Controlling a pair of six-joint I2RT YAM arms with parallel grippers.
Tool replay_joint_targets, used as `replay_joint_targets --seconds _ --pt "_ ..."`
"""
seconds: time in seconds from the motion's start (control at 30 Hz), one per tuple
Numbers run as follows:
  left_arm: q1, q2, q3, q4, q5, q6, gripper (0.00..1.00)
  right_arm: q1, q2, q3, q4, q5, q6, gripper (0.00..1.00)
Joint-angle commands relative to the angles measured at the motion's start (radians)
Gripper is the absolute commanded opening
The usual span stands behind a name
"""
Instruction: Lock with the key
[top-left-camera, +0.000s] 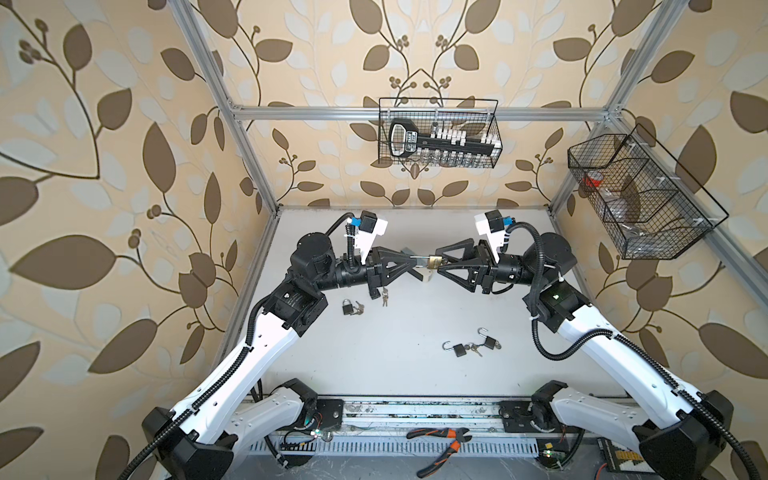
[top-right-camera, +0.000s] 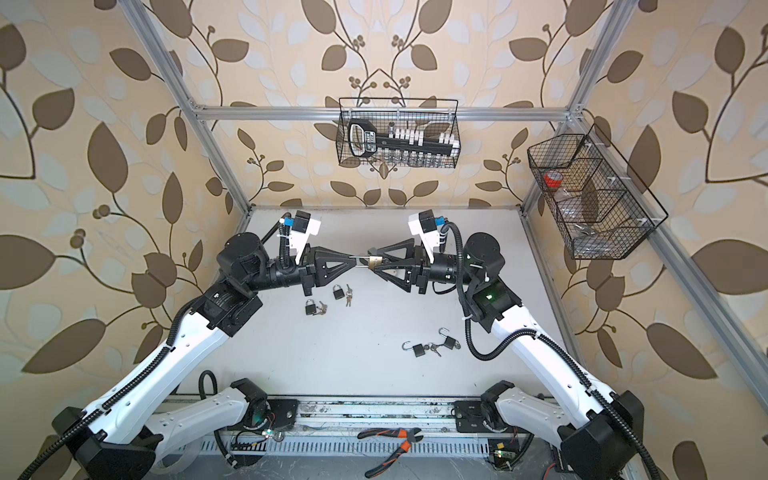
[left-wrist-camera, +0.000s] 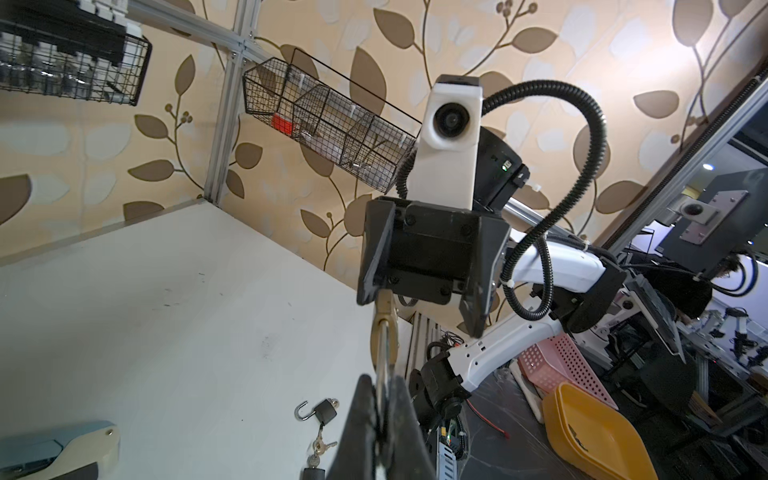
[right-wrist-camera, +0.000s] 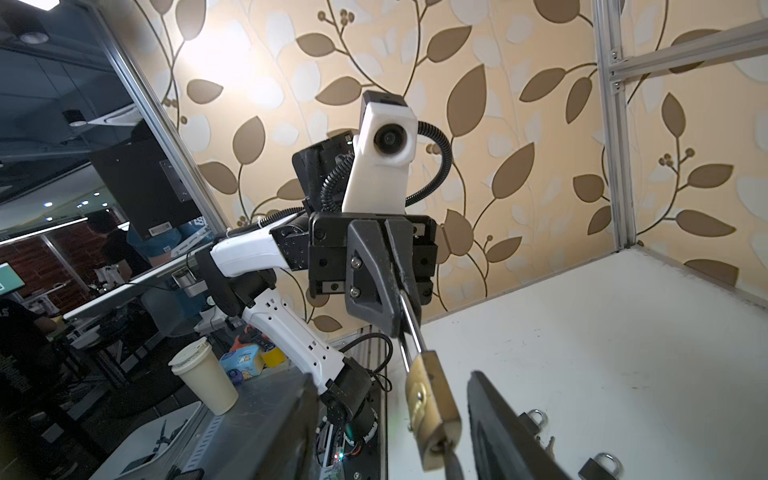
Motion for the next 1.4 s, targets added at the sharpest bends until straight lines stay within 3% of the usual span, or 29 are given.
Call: replay_joint_targets --seconds 0.0,0.03,0.17,0.3,0.47,0.67,0.83,1.1,1.37 --pt "-0.007 -0.034 0.005 0.119 -0.031 -0.034 0.0 -0.001 -0.03 -0.049 0.146 0.091 0.05 0.94" --pt "-0.007 -0.033 0.006 0.129 -0.029 -0.04 0.0 -0.002 -0.029 -0.059 0.171 0.106 0.06 0.98" --pt "-0.008 -0.044 -0.012 0.187 -0.029 -0.066 0.0 -0.014 0.007 -0.052 0.251 0.082 0.156 0.99" --pt "-0.008 -0.039 -0.025 0.223 -0.012 -0.088 0.0 -0.017 0.02 -0.076 0.383 0.049 0.251 0.86" --pt "-0.008 -0.037 -0.019 0.227 0.0 -0.095 0.0 -0.017 0.041 -0.084 0.444 0.005 0.341 0.8" --pt "-0.011 -0.036 -0.016 0.233 0.006 -0.095 0.0 -0.017 0.066 -0.046 0.266 0.024 0.287 0.77" --pt "-0.013 -0.028 -0.012 0.231 0.011 -0.094 0.0 -0.012 0.073 -0.029 0.272 -0.008 0.279 0.53" --pt "-0.016 -0.011 -0.005 0.226 0.02 -0.089 0.0 0.008 0.075 -0.006 0.286 -0.035 0.254 0.45" --pt "-0.017 -0.009 -0.007 0.221 0.016 -0.083 0.0 0.013 0.075 -0.003 0.287 -0.042 0.253 0.23"
